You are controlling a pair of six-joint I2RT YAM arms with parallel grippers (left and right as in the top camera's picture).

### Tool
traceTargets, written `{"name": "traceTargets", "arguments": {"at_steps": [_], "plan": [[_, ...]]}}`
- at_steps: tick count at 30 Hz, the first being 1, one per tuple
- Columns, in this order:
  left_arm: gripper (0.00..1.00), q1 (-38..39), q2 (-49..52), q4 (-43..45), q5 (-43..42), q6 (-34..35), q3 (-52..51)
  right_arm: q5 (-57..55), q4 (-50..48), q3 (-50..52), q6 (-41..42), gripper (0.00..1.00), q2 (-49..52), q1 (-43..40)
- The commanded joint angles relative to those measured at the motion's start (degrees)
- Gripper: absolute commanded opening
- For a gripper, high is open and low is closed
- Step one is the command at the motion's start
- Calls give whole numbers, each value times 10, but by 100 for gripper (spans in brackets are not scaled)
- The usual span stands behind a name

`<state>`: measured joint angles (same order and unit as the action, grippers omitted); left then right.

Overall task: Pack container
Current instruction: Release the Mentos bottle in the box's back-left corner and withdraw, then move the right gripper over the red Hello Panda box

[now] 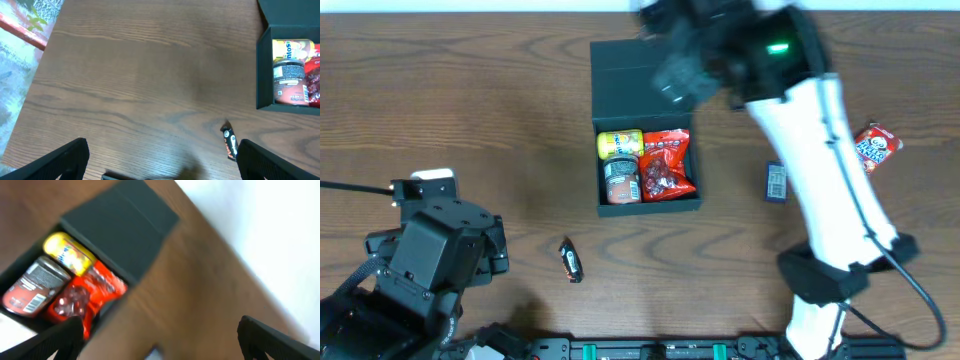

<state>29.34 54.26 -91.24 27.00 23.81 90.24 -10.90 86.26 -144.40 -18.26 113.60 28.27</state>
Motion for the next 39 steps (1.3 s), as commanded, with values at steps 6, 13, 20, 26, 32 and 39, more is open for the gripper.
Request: {"name": "traceTargets", "arguments": {"at_steps": [6,13,20,26,32,39], "plan": [[95,-1,0,-4,-12,2,-2,-28,111,-1,353,99,-35,-119],[95,-1,0,-7,-33,2,-2,19,111,4,406,99,-40,-204],[95,-1,0,-8,-33,2,-2,-33,110,165,406,99,-115,-265],[95,-1,0,9,-37,2,-2,-12,2,391,447,99,-217,-320],[95,-1,0,15,-57,0,-2,14,-106,540,532,99,-228,-407],[95,-1,0,17,-61,0,-2,39,-285,647,530,99,-228,-464]]}}
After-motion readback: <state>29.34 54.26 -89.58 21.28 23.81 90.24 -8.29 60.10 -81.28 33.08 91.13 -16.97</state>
